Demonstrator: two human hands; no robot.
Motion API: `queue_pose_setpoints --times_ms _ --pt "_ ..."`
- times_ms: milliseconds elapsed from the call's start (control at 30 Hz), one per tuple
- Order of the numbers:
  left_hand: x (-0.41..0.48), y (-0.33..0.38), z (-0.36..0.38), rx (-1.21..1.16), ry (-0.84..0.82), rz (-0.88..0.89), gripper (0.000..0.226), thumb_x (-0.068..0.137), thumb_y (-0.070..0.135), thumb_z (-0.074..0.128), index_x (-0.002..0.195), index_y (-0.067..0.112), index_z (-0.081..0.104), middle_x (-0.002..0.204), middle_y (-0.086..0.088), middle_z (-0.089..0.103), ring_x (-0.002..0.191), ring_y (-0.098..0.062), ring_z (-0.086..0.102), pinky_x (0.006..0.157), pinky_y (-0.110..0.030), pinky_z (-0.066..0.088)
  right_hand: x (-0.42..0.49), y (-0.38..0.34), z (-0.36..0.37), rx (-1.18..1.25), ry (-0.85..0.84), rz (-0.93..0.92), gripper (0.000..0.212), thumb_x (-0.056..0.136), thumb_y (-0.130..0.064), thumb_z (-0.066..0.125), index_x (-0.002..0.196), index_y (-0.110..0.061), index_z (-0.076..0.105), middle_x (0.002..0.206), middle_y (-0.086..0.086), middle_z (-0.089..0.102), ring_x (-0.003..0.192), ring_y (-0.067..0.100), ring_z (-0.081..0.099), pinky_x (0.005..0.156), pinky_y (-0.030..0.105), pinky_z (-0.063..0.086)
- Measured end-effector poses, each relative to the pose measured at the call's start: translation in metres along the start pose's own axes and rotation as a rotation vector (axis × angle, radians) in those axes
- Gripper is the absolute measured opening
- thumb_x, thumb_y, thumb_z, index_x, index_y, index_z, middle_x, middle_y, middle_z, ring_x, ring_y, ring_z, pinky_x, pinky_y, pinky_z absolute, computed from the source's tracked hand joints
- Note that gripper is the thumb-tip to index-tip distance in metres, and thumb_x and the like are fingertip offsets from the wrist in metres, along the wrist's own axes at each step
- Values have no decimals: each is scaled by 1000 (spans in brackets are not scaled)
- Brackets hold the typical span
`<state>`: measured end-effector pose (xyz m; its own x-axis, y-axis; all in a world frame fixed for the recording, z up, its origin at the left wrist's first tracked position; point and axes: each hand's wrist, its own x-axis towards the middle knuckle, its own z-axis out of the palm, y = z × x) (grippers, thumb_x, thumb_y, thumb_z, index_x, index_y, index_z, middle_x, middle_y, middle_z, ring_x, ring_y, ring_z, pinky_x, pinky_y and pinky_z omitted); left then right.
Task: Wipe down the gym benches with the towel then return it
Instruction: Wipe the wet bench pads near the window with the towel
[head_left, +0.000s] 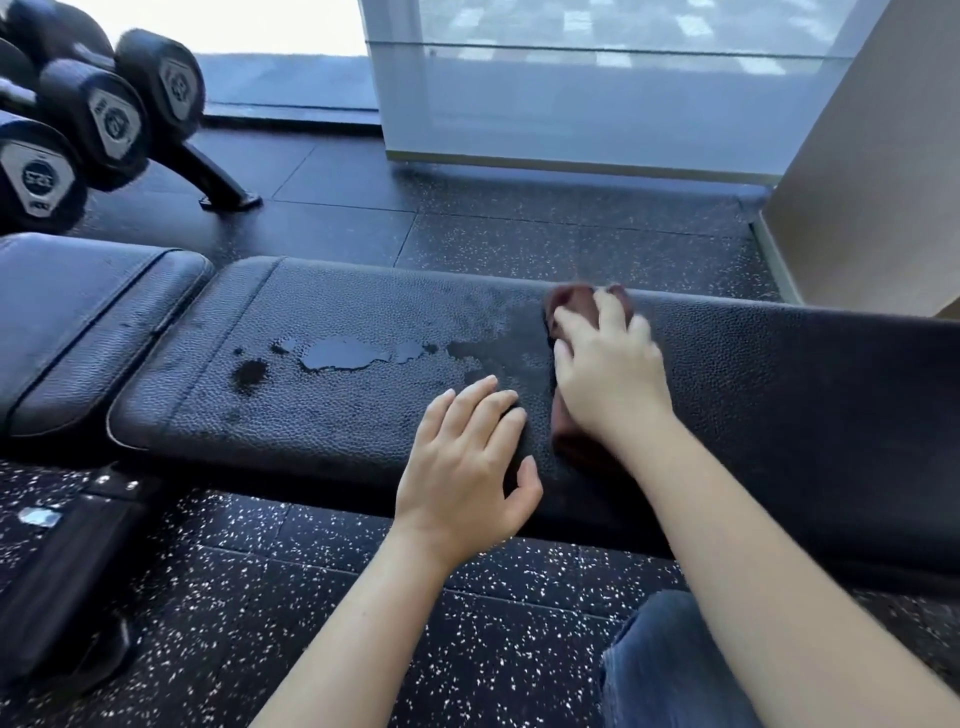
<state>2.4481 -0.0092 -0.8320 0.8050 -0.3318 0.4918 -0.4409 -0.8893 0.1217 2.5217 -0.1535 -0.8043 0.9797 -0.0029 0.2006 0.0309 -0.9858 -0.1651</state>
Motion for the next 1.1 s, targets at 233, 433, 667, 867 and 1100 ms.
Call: queue_pose_setpoints --times_ms 233,433,667,867,1100 --pt "-1 0 1 -19 4 -3 38 76 30 49 98 6 69 109 -7 66 112 -28 57 97 -44 38 -67 -6 -7 60 72 -100 36 85 -25 59 121 -23 59 135 16 47 102 41 50 82 46 47" --pt "-5 0 -3 -7 35 -26 37 77 30 51 96 5 70 110 -8 67 109 -30 59 94 -47 44 51 -23 4 8 -152 -57 39 95 -26 36 134 -25 42 145 14 27 120 40 32 101 47 30" --pt "-24 -26 -17 -56 26 -158 39 79 30 48 102 6 70 117 -9 64 111 -31 57 96 -50 41 -50 -36 4 -3 83 -156 38 87 -22 53 125 -24 54 139 16 40 103 39 47 83 44 45" --pt "-18 -61 -20 -7 4 -261 41 79 31 46 100 7 71 112 -10 65 105 -32 59 93 -51 42 -14 -51 11 35 7 -99 39 93 -24 41 132 -26 45 145 15 29 113 39 37 95 46 36" --pt "-18 -64 -16 -28 27 -254 40 77 32 47 100 9 70 109 -7 65 102 -30 59 90 -45 44 45 -57 9 30 -110 1 35 95 -24 37 129 -21 44 141 16 29 114 38 36 98 45 33"
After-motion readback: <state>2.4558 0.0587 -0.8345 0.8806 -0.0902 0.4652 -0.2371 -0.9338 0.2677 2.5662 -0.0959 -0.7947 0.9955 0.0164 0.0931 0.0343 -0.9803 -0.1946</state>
